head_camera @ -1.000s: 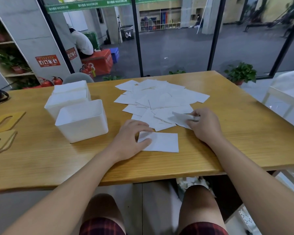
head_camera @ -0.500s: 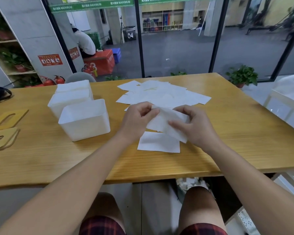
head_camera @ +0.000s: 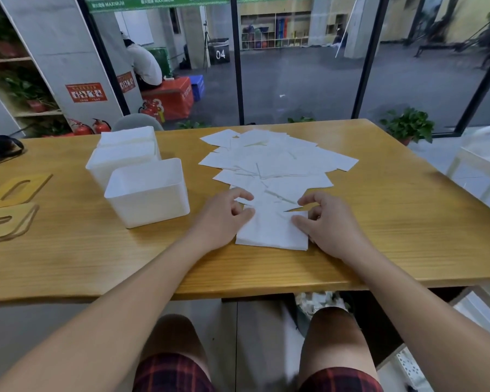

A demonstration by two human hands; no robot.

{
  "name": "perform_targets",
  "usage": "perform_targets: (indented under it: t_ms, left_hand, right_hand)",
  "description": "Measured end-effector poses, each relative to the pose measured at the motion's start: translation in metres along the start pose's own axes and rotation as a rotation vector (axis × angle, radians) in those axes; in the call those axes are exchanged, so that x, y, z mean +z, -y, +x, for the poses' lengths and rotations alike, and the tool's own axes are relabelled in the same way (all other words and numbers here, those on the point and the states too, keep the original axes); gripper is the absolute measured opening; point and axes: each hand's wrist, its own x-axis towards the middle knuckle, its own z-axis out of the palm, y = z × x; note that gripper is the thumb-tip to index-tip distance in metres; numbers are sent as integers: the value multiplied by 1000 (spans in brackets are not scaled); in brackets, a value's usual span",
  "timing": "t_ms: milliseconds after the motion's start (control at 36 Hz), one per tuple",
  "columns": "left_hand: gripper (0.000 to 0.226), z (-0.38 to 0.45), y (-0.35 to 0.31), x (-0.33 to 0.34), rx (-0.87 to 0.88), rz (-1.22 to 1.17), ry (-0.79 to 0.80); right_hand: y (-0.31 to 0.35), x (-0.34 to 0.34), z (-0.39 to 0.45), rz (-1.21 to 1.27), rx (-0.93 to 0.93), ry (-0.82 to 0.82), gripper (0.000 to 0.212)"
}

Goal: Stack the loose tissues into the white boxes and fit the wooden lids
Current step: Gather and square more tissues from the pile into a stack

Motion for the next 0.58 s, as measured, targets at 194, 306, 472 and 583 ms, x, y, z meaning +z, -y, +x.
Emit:
perform_targets:
  t_ms: [194, 306, 472, 583]
  left_hand:
    - [15, -1, 2, 1, 26, 152, -31]
    - [17, -2, 3, 0, 36, 233, -64]
    - [15, 4, 5, -2, 80, 274, -65]
    - [17, 5, 10, -1, 123, 246, 25]
  right_hand:
    - [-1, 0, -3, -62, -27, 2, 27]
    - [-5, 1, -4, -83, -37, -25, 26]
    - [-9, 0, 0, -65, -29, -4, 23]
    - [-10, 1, 6, -48, -31, 27, 21]
